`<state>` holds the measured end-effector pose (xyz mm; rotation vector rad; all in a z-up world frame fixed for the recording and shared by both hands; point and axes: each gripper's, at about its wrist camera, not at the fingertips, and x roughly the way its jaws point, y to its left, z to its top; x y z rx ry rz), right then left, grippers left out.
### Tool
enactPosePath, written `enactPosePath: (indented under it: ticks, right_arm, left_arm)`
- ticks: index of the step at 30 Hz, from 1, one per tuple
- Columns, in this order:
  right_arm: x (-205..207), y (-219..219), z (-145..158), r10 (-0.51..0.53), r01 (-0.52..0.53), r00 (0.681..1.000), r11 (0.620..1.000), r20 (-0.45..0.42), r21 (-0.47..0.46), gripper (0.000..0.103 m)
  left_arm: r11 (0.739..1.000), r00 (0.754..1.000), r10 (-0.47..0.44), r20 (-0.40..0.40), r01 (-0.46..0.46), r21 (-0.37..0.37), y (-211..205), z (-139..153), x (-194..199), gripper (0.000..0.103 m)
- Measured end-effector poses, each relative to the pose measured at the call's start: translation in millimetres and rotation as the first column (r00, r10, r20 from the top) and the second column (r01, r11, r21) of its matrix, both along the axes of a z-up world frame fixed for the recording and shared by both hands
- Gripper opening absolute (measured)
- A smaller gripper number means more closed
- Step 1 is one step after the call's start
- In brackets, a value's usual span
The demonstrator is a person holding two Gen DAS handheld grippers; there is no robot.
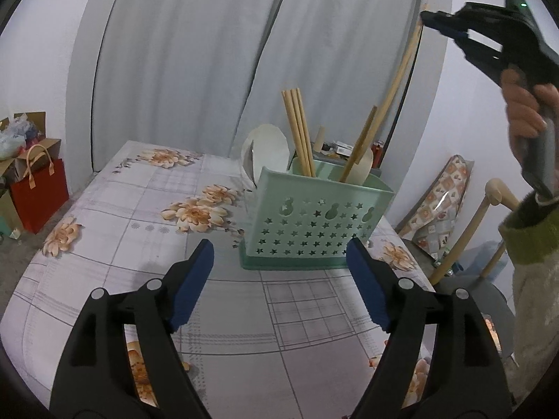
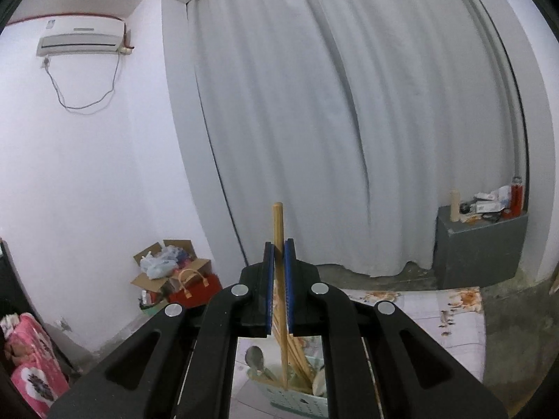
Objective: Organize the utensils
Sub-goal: 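Lower the right tool's chopstick into the green holder and open it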
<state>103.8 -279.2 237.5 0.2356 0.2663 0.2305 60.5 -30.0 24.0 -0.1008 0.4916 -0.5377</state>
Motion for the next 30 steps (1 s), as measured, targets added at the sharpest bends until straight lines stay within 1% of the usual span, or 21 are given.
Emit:
enactPosePath:
  ticks: [5,14,17,21,22,24,26,27,28,30]
  right_arm:
    - [15.9,-1.7,-6.3,-0.011,0.012,1.000,1.000,-0.027,0.015,0.006]
    - [18.8,-15.3,14.8,-0.061,0.061,0.998,0.998,0.010,0.013,0.006]
    - [29.8,-14.4,10.9,-0.064,0.064,0.998,0.998,0.000,0.007,0.006]
    - [48.8,-4.2,-11.2,-0.060,0.059,0.998,0.998,-0.028,-0.030,0.006]
    - [54.9,-1.4,-21.2,-0.060,0.059,0.997,0.997,-0.037,-0.045,0.006]
    - [64.4,0.8,-34.4,-0.057,0.054,0.997,0.997,-0.056,-0.053,0.006]
    - [73.6,2.2,-54.1,-0.044,0.040,0.995,0.998,-0.085,-0.054,0.006]
    - [77.2,2.5,-62.3,-0.032,0.027,0.994,0.998,-0.104,-0.048,0.006]
    - [84.2,3.9,-76.2,-0.014,0.006,0.988,0.999,-0.154,-0.051,0.006]
    - [91.3,5.6,-92.3,0.018,-0.031,0.975,0.998,-0.221,-0.055,0.007]
  left_arm:
    - [1.000,1.000,0.019,-0.007,-0.019,-0.006,8.7,-0.7,3.0,0.075]
    - [0.999,0.999,0.029,-0.021,-0.030,-0.021,12.2,-3.9,8.9,0.075]
    - [0.999,0.999,0.027,-0.023,-0.028,-0.022,11.0,-4.6,9.3,0.075]
    - [1.000,1.000,0.024,-0.020,-0.024,-0.016,7.6,-5.9,9.8,0.078]
    - [1.000,1.000,0.024,-0.019,-0.024,-0.012,7.0,-6.0,9.6,0.078]
    - [1.000,1.000,0.025,-0.018,-0.025,-0.006,6.3,-6.4,9.6,0.078]
    - [1.000,0.999,0.028,-0.020,-0.028,-0.004,6.2,-6.9,11.1,0.079]
    - [1.000,0.999,0.029,-0.021,-0.029,-0.003,6.1,-7.1,11.7,0.079]
    - [1.000,0.999,0.030,-0.023,-0.030,-0.003,6.0,-7.2,12.3,0.079]
    - [0.999,0.999,0.032,-0.023,-0.032,-0.003,5.6,-7.0,13.5,0.080]
